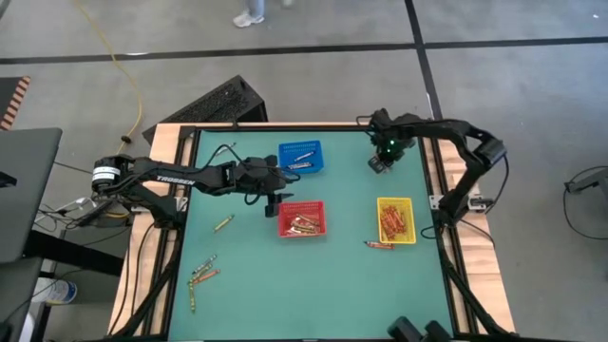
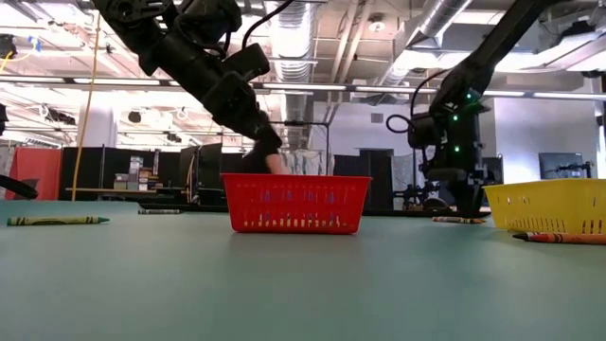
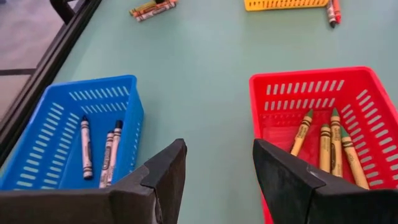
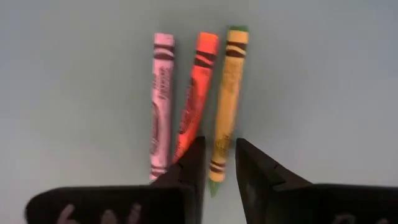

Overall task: Sort crayons
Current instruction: Put the green crayon into the red bin

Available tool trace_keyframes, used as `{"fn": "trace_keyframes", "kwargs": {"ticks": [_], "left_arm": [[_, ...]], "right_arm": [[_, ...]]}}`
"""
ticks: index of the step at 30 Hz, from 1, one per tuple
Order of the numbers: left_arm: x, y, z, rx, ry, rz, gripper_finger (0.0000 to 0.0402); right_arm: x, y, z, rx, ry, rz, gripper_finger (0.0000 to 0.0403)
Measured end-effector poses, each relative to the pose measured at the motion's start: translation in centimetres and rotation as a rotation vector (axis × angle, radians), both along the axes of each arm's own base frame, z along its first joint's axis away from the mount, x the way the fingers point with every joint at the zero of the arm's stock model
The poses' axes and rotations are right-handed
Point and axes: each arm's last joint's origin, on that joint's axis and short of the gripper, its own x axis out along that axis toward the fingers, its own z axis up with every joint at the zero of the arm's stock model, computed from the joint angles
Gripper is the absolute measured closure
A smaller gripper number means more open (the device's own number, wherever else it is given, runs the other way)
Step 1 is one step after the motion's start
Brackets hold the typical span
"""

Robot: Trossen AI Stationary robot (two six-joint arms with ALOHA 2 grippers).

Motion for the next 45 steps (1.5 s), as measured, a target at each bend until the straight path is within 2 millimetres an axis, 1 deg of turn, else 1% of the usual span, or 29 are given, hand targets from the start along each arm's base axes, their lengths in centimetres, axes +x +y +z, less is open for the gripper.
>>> {"fn": "trace_keyframes", "kwargs": {"ticks": [4,6,9,12,14,17,19,21,24,27,30,33,36,40,42,45], "left_arm": [[0.0,0.0,0.0,0.016,0.001,0.006,0.0226],[0.0,0.0,0.0,0.016,0.002,0.007,0.0226],[0.0,0.0,0.0,0.015,0.004,0.007,0.0226],[0.0,0.0,0.0,0.012,0.004,0.009,0.0226],[0.0,0.0,0.0,0.007,0.006,0.012,0.0226],[-0.1,0.0,-0.1,0.0,0.015,0.015,0.0226],[-0.2,0.0,-0.1,-0.004,0.027,0.016,0.0226],[-0.6,-0.1,0.3,-0.006,0.03,0.017,0.0226],[-1.3,-0.2,1.6,-0.001,-0.006,0.018,0.0226],[-2.3,-0.4,2.8,0.01,-0.05,0.017,0.0226],[-3.6,-0.5,3.0,0.031,-0.063,0.059,0.0226],[-5.0,-0.5,2.7,0.027,-0.036,0.16,0.0226],[-6.2,-0.6,2.4,-0.028,0.04,0.253,0.0226],[-7.3,-1.0,1.9,-0.178,0.11,0.296,0.0226],[-7.6,-1.3,1.7,-0.273,0.135,0.287,0.0226],[-7.9,-2.0,1.3,-0.375,0.188,0.264,0.0226]], "right_arm": [[0.3,-0.3,-0.7,0.004,0.005,0.004,0.0319],[0.4,-0.3,-1.1,0.017,0.015,0.01,0.0329],[0.4,-0.3,-1.5,0.029,0.03,0.008,0.0357],[0.4,-0.3,-1.3,0.021,0.025,0.006,0.0392],[0.3,-0.3,-0.7,-0.013,0.007,0.007,0.0395],[0.1,0.0,0.8,-0.073,-0.025,0.004,0.0396],[0.0,0.2,2.9,-0.141,-0.078,0.004,0.0399],[-0.2,0.8,4.7,-0.199,-0.122,0.012,0.04],[0.4,2.7,7.2,-0.271,-0.205,0.078,0.04],[1.7,5.1,9.6,-0.31,-0.37,0.22,0.04],[4.3,8.0,11.1,-0.322,-0.566,0.406,0.04],[6.9,11.5,11.9,-0.331,-0.694,0.588,0.0401],[9.4,14.9,11.9,-0.341,-0.785,0.758,0.0401],[12.3,18.6,10.9,-0.318,-0.85,0.907,0.0401],[13.8,19.8,10.3,-0.283,-0.833,0.951,0.0401],[16.1,21.0,9.2,-0.235,-0.779,0.993,0.0401]]}}
